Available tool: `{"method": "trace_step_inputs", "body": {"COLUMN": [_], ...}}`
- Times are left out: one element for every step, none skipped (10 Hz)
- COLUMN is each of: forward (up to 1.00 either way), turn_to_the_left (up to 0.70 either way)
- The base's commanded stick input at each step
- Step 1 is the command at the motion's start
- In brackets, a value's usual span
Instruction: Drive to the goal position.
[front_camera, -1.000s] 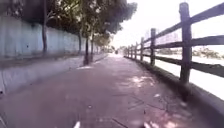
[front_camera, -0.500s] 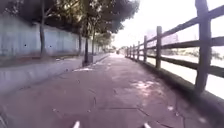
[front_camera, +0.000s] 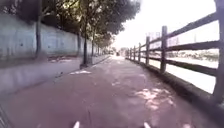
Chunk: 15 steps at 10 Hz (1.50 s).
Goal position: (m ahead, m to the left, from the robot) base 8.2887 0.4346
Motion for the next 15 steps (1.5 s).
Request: {"method": "trace_step_inputs", "body": {"forward": [0.70, 0.70, 0.70, 0.70, 0.70, 0.70, 0.70, 0.70, 0.70, 0.70, 0.70, 0.70, 0.70, 0.70, 0.70], "turn_to_the_left": [0.00, 0.00, 0.00, 0.00, 0.00, 0.00, 0.00, 0.00, 0.00, 0.00, 0.00, -0.33, -0.35, -0.35, -0.35]}}
